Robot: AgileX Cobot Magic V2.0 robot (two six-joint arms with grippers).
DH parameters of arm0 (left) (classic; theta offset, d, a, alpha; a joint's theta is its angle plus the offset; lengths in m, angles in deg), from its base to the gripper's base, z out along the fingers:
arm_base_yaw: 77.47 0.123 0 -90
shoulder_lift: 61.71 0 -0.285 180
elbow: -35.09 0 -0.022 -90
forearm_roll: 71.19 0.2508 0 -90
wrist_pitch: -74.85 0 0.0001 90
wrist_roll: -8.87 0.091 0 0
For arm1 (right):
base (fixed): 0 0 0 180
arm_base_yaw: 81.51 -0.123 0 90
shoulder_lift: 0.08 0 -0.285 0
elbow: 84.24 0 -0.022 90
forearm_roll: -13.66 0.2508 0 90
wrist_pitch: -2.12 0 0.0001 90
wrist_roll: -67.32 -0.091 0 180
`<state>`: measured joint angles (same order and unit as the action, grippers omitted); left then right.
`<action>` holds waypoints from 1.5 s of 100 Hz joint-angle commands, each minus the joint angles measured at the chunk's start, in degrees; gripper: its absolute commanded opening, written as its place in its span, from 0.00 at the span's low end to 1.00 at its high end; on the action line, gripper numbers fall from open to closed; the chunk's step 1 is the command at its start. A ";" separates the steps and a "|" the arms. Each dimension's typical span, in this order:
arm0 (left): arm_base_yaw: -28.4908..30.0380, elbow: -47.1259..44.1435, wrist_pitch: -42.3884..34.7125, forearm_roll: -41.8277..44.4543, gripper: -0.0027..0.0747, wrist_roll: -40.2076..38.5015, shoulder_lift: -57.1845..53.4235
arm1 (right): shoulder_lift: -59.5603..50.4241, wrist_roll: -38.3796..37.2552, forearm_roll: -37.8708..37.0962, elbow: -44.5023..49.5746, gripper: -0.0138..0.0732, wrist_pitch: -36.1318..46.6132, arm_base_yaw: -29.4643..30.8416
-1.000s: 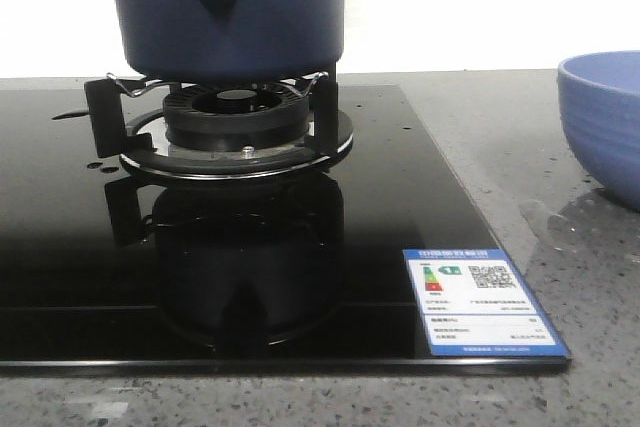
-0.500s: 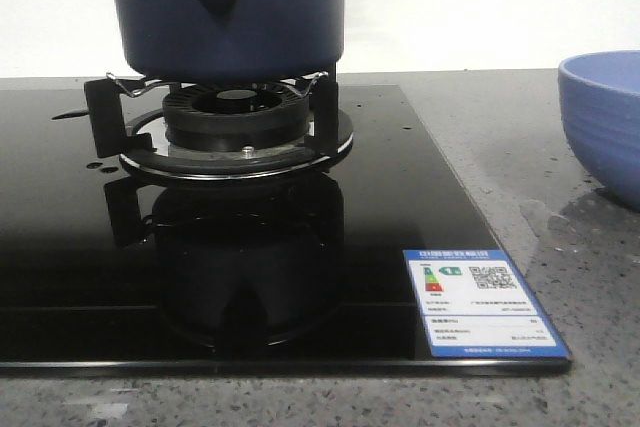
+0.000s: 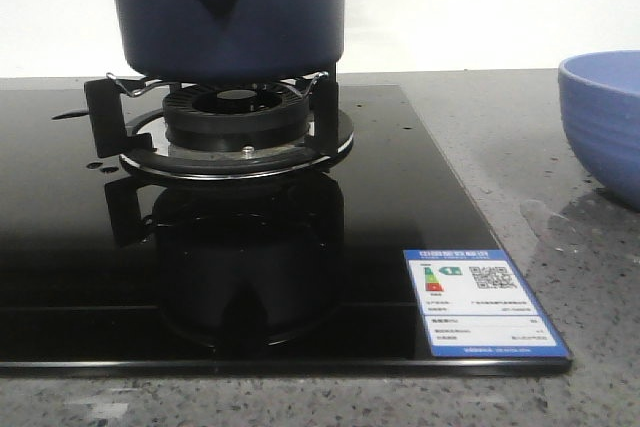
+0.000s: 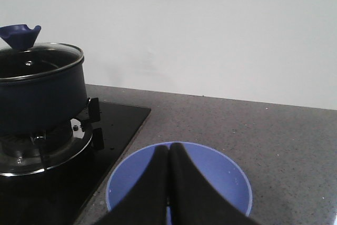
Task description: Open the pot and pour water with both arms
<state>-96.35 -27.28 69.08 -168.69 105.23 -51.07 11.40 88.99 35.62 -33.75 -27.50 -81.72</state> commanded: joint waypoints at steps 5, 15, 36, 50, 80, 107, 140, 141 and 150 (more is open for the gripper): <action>-0.15 1.56 1.10 10.45 0.01 -3.10 0.63 | 0.62 0.72 1.08 -1.09 0.09 4.10 -0.22; -0.15 1.58 4.46 33.76 0.01 -12.11 0.63 | 0.62 0.72 1.08 -1.09 0.09 4.10 -0.22; 4.21 -1.94 8.13 90.80 0.01 -73.68 0.63 | 0.62 0.72 1.08 -1.09 0.09 4.10 -0.22; 10.57 -7.73 10.82 90.99 0.01 -81.23 0.60 | 0.62 0.72 1.08 -1.09 0.09 4.10 -0.22; 14.99 -16.78 12.26 91.56 0.01 -82.96 -3.95 | 0.62 0.72 1.08 -1.09 0.09 4.10 -0.22; 15.12 -16.57 23.96 92.72 0.01 -82.78 -4.70 | 0.62 0.72 1.08 -1.09 0.09 4.10 -0.22; 15.12 -16.57 23.96 92.72 0.01 -82.78 -4.70 | 0.62 0.72 1.08 -1.09 0.09 4.10 -0.22; 15.12 -16.57 23.96 92.72 0.01 -82.78 -4.70 | 0.62 0.72 1.08 -1.09 0.09 4.10 -0.22; 15.12 -16.57 23.96 92.72 0.01 -82.78 -4.70 | 0.62 0.72 1.08 -1.09 0.09 4.10 -0.22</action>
<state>-81.42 -42.33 94.47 -75.85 23.17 -54.20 11.32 89.03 35.74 -33.66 -27.50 -81.72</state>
